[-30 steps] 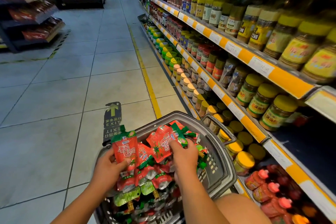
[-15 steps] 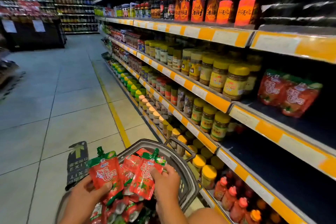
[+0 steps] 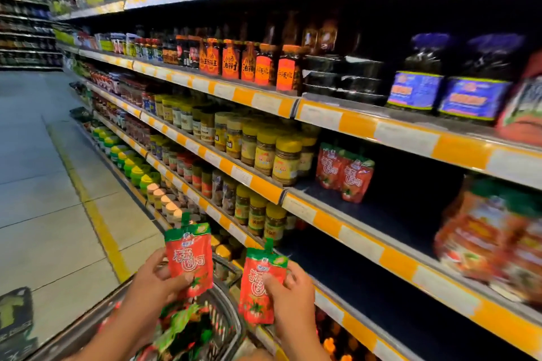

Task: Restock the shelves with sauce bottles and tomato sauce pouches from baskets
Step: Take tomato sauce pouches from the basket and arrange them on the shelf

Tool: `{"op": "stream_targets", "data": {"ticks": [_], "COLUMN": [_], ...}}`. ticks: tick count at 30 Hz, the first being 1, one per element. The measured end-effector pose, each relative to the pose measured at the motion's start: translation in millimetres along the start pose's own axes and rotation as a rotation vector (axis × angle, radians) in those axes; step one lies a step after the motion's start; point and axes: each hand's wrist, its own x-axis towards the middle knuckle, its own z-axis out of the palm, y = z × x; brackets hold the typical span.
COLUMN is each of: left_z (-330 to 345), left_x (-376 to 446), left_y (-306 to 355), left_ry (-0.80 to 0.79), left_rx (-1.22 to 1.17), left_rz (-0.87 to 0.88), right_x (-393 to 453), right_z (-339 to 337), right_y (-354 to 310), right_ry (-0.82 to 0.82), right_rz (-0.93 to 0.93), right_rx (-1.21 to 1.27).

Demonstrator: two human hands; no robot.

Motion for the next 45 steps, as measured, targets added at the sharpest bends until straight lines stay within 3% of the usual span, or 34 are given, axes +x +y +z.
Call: {"op": "stream_targets", "data": {"ticks": [9,16,27,37,42,45], "left_z": [156.2,233.3,303.4,312.8,314.0,316.6], "left_x": [31.6,61.6,104.1,135.3,124.3,120.1], "left_y": [61.9,92.4,102.8,94.7,88.9,86.4], "left_ry": [-0.317,-0.358,-0.347,-0.363,-0.338,-0.292], "left_rx": [0.014,0.143,0.206,0.386,0.722,0.804], "left_rz": [0.107,0.282,0.344,0.252,0.390,0.422], "right_x": [33.7,69.4,114.1,131.9,133.7,135.3], "right_z": [-91.4,-134.4,-146.5,-152.3,-147.5,-145.3], "right_y": [-137.9,-175.3,-167.7,-158.2,-158.1,-162.7], "right_ry": [0.192,0.367,0.377,0.288,0.272,0.257], "right_rz": [-0.397,-0.432,-0.342,-0.096,-0.033,-0.027], "right_rx": [-0.041,-0.021,0.056,-0.570,-0.810,-0.814]}}
